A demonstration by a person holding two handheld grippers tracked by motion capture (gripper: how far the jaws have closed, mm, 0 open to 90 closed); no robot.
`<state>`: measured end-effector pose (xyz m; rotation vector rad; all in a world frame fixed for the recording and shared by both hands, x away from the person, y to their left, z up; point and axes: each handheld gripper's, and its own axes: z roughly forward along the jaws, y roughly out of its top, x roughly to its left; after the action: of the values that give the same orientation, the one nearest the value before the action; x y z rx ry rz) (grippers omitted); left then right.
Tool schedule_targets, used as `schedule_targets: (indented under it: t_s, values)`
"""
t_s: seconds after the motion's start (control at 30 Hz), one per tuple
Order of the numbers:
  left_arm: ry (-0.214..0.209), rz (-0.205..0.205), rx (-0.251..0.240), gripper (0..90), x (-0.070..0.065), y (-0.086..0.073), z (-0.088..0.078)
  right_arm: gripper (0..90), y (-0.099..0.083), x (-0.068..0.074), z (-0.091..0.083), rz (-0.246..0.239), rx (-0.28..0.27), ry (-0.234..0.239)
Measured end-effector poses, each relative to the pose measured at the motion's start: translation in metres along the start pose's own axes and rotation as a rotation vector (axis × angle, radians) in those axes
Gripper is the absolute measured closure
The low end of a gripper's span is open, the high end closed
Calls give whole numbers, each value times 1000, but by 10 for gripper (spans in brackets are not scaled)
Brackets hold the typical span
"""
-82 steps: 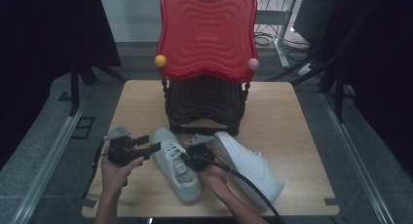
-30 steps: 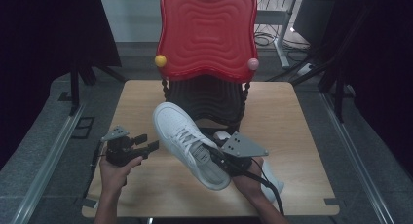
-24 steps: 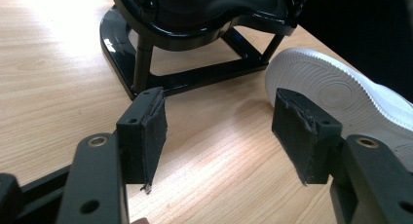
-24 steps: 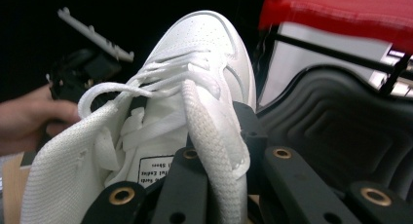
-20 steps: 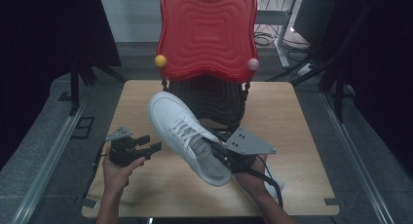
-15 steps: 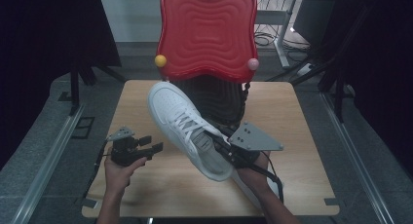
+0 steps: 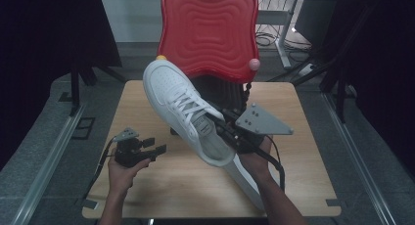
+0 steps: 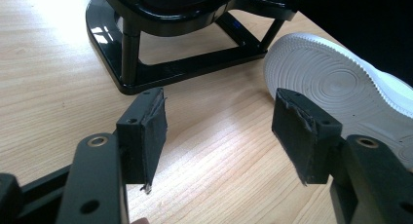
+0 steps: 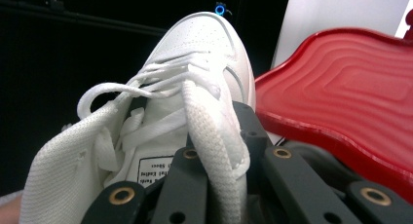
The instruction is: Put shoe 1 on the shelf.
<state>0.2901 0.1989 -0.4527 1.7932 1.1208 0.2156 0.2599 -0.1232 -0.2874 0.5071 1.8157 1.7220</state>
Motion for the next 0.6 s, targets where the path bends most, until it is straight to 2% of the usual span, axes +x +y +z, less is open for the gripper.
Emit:
schedule_targets:
  t_s: [0.33, 0.4, 0.6]
  values:
    - [-4, 2, 3, 375, 0, 0, 1, 851, 25, -16, 17, 16, -55, -32]
    - [-5, 2, 7, 375, 0, -1, 3, 851, 32, -21, 22, 38, -68, -38]
    - [-12, 3, 16, 375, -2, -1, 6, 851, 44, -29, 36, 52, -88, -72]
